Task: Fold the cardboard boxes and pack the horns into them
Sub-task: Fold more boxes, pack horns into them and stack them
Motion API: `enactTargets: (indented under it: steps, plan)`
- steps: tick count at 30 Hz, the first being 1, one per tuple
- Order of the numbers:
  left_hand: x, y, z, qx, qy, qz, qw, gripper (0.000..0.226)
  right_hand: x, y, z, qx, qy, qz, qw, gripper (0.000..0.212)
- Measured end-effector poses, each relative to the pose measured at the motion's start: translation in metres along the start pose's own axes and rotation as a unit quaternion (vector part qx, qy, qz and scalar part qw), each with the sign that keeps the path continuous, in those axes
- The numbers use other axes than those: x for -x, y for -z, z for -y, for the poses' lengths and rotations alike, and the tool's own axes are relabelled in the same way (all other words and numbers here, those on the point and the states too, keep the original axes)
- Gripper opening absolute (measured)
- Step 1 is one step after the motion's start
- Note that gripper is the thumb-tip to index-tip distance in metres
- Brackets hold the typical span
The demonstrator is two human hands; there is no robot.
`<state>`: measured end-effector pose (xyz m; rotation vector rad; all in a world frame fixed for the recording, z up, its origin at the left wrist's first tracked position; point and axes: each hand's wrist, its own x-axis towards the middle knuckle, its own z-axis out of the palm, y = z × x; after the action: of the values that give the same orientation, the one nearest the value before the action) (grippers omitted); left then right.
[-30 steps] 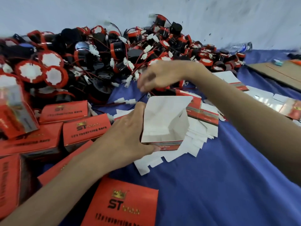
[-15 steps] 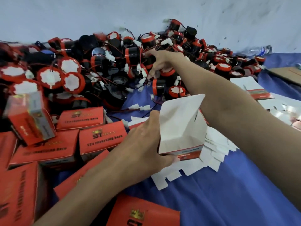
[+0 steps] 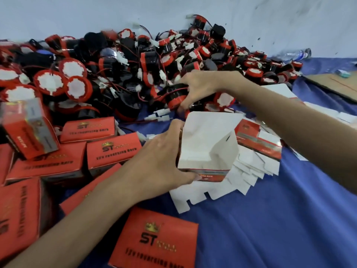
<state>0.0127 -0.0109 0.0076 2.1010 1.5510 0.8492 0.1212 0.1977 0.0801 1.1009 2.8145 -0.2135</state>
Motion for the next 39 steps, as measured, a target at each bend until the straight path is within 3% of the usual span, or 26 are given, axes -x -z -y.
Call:
enactTargets:
  steps: [3,6,10,12,14,17,19,21,25,28,34,37,39]
  plan:
    - [0.002,0.001,-0.003,-0.011,-0.002,0.02,1.0,0.073,0.039,0.001,0.01,-0.075,0.062,-0.045,0.994,0.04]
    - [0.002,0.002,-0.004,-0.015,0.002,0.016,1.0,0.069,0.066,0.007,0.013,-0.115,0.082,-0.163,0.977,0.044]
    - [0.002,0.002,-0.004,-0.019,0.002,0.014,1.0,0.067,0.097,0.007,0.007,-0.254,0.079,-0.299,0.917,0.065]
    - [0.002,0.002,-0.004,-0.029,-0.005,0.013,0.999,0.066,0.109,0.006,0.002,-0.328,0.076,-0.297,0.894,0.06]
    - [0.002,0.002,-0.005,-0.032,-0.007,0.009,0.999,0.068,0.114,-0.002,-0.002,-0.435,0.074,-0.243,0.864,0.057]
    - [0.002,0.002,-0.006,-0.023,0.0,0.015,1.0,0.072,0.118,-0.02,-0.005,-0.586,0.046,-0.17,0.791,0.05]
    - [0.002,0.002,-0.006,-0.025,0.005,0.018,1.0,0.077,0.116,-0.029,-0.01,-0.625,0.033,-0.177,0.76,0.043]
    - [0.002,0.002,-0.005,-0.027,0.005,0.017,0.999,0.079,0.114,-0.036,-0.014,-0.635,0.012,-0.232,0.737,0.05]
    - [0.002,0.001,-0.004,-0.027,0.004,0.016,0.999,0.075,0.114,-0.042,-0.023,-0.412,-0.017,-0.462,0.785,0.06]
    - [0.002,0.0,-0.004,-0.034,0.001,0.015,0.999,0.066,0.111,-0.044,-0.024,-0.366,-0.009,-0.508,0.78,0.055]
    - [0.001,0.0,-0.001,-0.021,-0.004,0.015,1.0,0.071,0.123,-0.023,-0.03,-0.488,-0.042,-0.535,0.689,0.046]
    - [0.0,0.0,0.0,-0.027,-0.003,0.018,0.999,0.071,0.133,-0.012,-0.03,-0.645,0.037,-0.467,0.604,0.037]
    - [0.001,0.0,0.0,-0.031,-0.001,0.019,0.999,0.072,0.136,-0.006,-0.024,-0.704,0.074,-0.41,0.575,0.032]
